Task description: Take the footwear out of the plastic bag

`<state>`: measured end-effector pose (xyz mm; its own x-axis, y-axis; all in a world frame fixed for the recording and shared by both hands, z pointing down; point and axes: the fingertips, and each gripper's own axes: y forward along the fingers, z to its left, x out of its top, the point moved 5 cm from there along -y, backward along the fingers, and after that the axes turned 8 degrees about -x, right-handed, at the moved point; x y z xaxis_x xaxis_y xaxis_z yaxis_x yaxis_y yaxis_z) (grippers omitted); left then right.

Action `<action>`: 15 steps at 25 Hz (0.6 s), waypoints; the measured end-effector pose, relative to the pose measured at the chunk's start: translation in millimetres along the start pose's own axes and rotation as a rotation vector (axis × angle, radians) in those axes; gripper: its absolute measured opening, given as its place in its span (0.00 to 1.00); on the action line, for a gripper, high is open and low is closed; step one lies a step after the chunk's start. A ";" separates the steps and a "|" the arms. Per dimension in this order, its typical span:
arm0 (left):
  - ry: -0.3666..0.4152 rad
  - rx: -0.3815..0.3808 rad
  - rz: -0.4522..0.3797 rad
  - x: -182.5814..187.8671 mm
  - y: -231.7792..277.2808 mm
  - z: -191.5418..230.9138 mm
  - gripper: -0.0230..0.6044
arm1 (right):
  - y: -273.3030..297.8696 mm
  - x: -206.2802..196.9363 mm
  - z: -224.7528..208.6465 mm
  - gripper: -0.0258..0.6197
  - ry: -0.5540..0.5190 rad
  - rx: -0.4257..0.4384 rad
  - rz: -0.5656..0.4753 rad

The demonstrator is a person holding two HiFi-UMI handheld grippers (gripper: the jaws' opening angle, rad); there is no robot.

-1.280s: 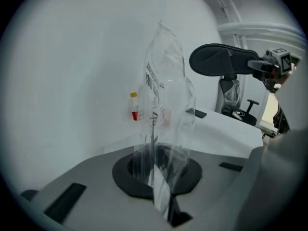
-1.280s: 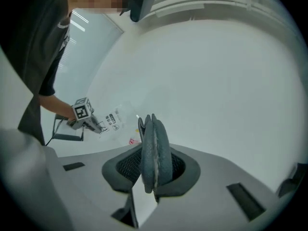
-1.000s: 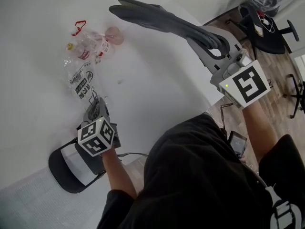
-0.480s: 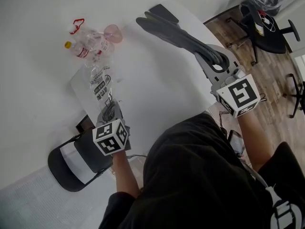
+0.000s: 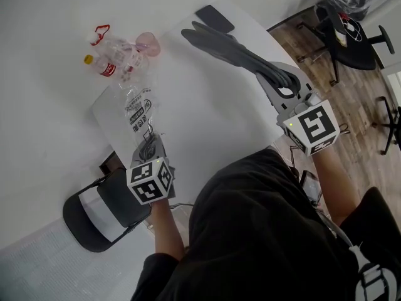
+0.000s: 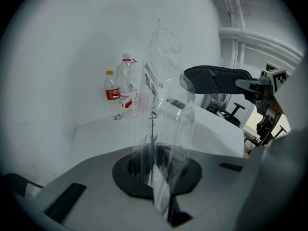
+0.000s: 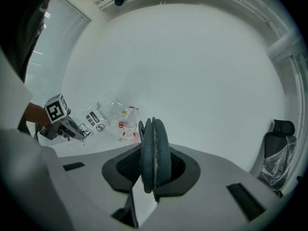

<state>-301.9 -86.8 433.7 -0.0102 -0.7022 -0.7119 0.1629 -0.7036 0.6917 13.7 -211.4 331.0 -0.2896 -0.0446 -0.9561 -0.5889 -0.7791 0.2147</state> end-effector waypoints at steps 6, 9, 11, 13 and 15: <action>0.002 0.004 0.001 -2.1 -1.1 2.0 0.08 | -0.4 -0.3 -0.1 0.16 0.001 0.002 -0.001; 0.003 0.002 0.001 -1.0 -1.5 1.6 0.08 | 0.0 1.7 0.7 0.16 0.005 0.007 -0.003; 0.009 0.000 0.000 0.0 -1.9 0.7 0.08 | -0.6 2.0 0.8 0.16 -0.002 0.010 -0.001; 0.014 0.000 0.000 1.0 -2.7 0.3 0.08 | -1.4 2.4 0.9 0.16 -0.008 0.013 0.000; 0.015 0.001 0.000 1.5 -3.6 0.8 0.08 | -1.8 3.2 1.5 0.16 -0.011 0.015 -0.001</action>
<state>-303.2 -85.5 430.2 0.0050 -0.7006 -0.7135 0.1622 -0.7035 0.6920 12.7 -209.2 327.8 -0.2978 -0.0370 -0.9539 -0.6001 -0.7699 0.2171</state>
